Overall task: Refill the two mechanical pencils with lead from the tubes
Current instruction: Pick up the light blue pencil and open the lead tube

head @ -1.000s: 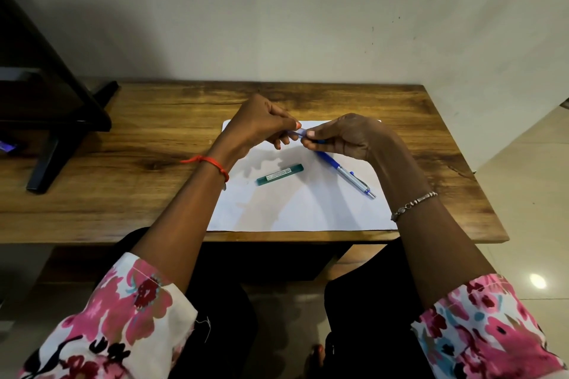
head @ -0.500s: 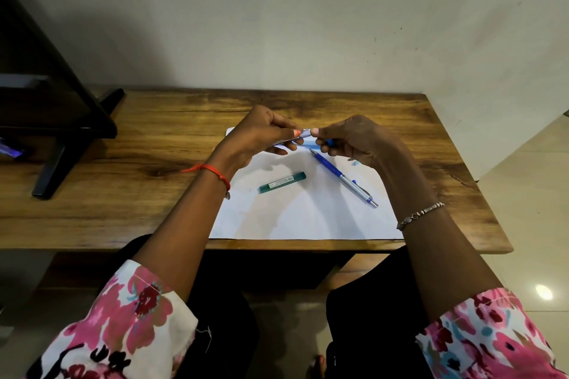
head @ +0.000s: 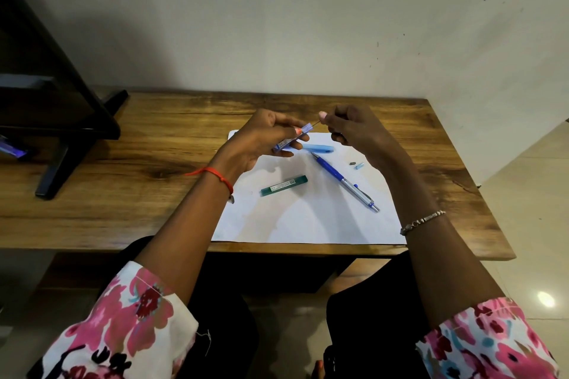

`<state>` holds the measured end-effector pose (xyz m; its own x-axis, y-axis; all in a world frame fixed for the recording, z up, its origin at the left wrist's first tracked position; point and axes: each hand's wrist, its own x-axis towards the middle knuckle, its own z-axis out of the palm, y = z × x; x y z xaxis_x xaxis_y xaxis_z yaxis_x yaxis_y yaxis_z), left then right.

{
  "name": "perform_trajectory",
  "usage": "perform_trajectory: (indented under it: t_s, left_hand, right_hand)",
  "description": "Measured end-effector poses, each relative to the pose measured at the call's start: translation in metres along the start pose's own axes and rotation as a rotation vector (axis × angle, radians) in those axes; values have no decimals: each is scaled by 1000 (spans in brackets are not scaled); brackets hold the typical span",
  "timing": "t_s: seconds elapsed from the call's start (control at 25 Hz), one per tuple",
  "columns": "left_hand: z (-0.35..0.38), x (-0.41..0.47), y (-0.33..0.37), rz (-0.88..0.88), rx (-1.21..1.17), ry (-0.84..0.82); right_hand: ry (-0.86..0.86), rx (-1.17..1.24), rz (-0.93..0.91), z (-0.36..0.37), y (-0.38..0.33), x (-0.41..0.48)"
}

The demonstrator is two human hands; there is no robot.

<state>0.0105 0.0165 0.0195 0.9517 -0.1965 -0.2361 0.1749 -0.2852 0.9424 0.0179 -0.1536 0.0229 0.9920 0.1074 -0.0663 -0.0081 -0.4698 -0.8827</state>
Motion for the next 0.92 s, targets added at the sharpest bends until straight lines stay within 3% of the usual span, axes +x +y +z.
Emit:
perform_trajectory:
  t_s: [0.36,0.92]
  left_hand:
    - [10,-3,6,-28,-12,84]
    - [9,-5,8,-7,-52,100]
  right_hand:
    - [-14,-12,-133,7,0,1]
    - [18,34,-143,4,-2,-1]
